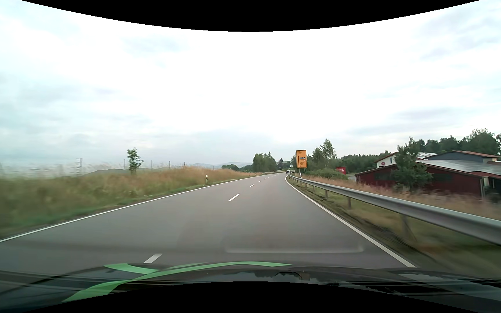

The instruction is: Follow the waypoints while adhering to traffic rules and regulations

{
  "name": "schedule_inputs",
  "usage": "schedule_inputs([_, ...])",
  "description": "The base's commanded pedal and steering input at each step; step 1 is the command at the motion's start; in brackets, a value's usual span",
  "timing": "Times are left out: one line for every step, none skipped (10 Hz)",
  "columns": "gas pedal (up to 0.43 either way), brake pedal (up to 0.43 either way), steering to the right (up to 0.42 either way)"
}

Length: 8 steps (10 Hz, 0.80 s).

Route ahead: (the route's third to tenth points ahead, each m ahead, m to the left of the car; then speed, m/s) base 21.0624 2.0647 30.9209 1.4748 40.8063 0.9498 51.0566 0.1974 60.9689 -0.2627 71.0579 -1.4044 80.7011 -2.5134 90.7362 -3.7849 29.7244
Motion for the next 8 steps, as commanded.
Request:
schedule_inputs([0.000, 0.000, 0.008])
schedule_inputs([0.000, 0.000, 0.007])
schedule_inputs([0.000, 0.000, 0.007])
schedule_inputs([0.000, 0.000, 0.008])
schedule_inputs([0.000, 0.000, 0.008])
schedule_inputs([0.000, 0.000, 0.009])
schedule_inputs([0.000, 0.000, 0.011])
schedule_inputs([0.000, 0.000, 0.011])
